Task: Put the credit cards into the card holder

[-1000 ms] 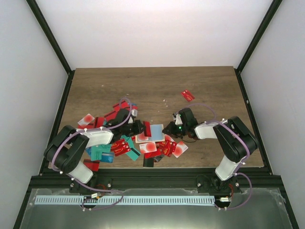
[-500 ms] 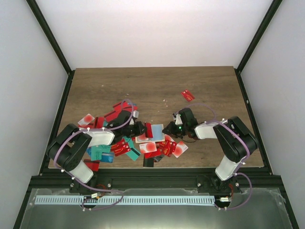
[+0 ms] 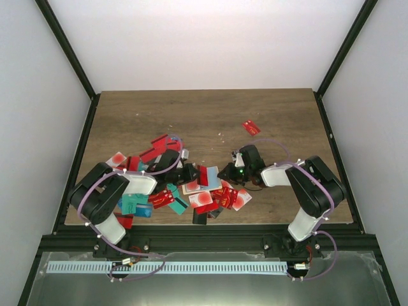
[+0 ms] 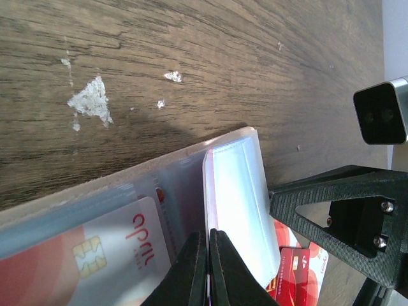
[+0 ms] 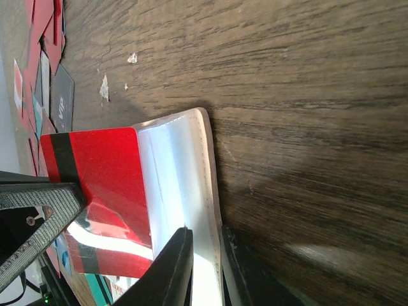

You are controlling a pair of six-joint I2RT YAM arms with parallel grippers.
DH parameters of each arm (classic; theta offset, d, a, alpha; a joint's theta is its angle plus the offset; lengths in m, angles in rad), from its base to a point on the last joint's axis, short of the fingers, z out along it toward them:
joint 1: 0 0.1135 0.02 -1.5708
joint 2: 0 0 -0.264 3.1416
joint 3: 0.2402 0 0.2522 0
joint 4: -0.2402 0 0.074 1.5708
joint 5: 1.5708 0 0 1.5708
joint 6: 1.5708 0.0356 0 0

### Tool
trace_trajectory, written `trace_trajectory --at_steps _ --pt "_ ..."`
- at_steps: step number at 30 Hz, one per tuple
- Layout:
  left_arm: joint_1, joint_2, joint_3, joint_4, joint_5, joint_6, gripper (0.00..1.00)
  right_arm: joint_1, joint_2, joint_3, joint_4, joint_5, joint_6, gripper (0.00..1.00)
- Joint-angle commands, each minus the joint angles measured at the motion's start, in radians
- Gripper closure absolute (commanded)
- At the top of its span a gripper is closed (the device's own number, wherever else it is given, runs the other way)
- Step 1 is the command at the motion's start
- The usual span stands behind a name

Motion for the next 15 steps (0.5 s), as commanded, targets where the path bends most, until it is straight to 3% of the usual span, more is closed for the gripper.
trace_trajectory --at_steps 1,15 --pt "-0.022 0.037 0.009 0.011 0.000 -0.005 0.96 0.011 0.005 -0.036 -0.093 0.017 -0.001 0.85" --pt "-0.023 0.126 0.044 0.175 0.036 -0.123 0.96 0.011 -0.008 -0.054 -0.084 0.011 0.008 0.85"
